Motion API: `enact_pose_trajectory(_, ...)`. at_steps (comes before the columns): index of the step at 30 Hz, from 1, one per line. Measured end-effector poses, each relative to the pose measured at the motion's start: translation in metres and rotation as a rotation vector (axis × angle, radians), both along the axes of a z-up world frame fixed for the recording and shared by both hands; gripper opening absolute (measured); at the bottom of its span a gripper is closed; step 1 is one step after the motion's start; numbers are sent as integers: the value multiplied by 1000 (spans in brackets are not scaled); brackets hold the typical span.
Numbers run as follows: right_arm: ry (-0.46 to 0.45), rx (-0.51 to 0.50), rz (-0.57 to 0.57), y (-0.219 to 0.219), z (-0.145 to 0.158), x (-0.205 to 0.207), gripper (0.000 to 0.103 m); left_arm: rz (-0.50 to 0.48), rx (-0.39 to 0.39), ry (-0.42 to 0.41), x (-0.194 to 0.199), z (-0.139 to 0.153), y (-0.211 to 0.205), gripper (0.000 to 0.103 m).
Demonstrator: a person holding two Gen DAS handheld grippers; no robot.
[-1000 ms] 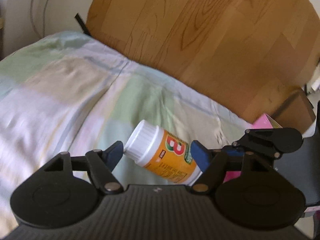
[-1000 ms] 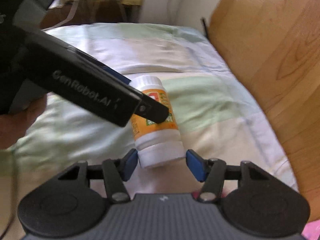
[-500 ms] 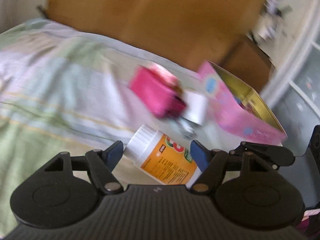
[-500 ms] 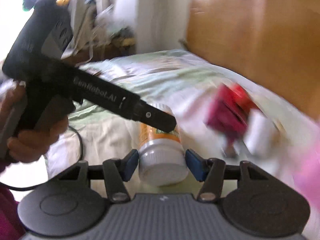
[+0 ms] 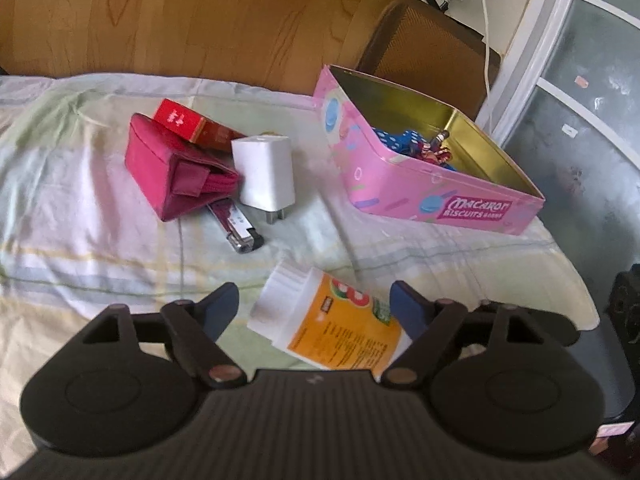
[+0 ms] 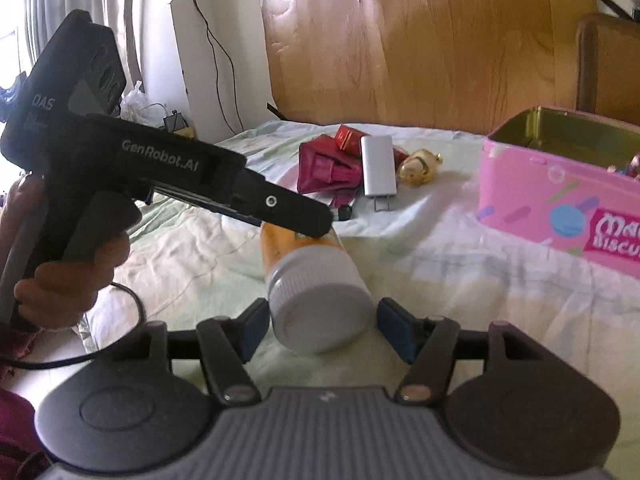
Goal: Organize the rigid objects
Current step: 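Carry the bottle into the pink tin and open the left gripper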
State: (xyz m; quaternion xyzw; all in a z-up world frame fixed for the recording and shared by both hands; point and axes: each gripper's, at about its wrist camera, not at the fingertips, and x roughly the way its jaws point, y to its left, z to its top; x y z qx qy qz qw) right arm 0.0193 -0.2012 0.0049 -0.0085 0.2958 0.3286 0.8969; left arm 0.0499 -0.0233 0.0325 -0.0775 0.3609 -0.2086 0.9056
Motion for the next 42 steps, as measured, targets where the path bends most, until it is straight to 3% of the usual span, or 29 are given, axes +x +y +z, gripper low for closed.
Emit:
enact_pose_trajectory(2,1,14,9,0,0,0,55,4,-11,12,1,0,-4,83)
enact_pose_trajectory(5,-63,12,12,-5,6,-12,52,-8,20,-33,2,15,-14,75)
enact_pose_trajectory(12,-295,-24,-143,-41,56,5,52,-128,54,-251,37,78,-77,72)
enact_pose_trajectory(15,-350,-67,-207,-62,70,26,52,-153,38,-301,65,86,-108,72)
enact_pose_trajectory(18,-333,-113,-248,-80,71,57,52,-165,40,-301,93,80,-134,72)
enact_pose_trajectory(22,-260,-141,-300,-91,56,93,52,-145,53,-236,122,64,-156,73)
enact_pose_trajectory(24,-218,-163,-344,-92,45,107,53,-115,97,-216,132,55,-164,73)
enact_pose_trajectory(26,-197,-124,-388,-96,39,116,65,-67,180,-217,136,45,-173,74)
enact_pose_trajectory(27,-184,-108,-398,-97,38,119,66,-48,210,-219,136,42,-174,74)
enact_pose_trajectory(33,-213,-60,-462,-98,38,100,66,11,262,-243,118,47,-158,74)
enact_pose_trajectory(42,-246,44,-541,-103,55,51,66,50,263,-260,77,54,-122,74)
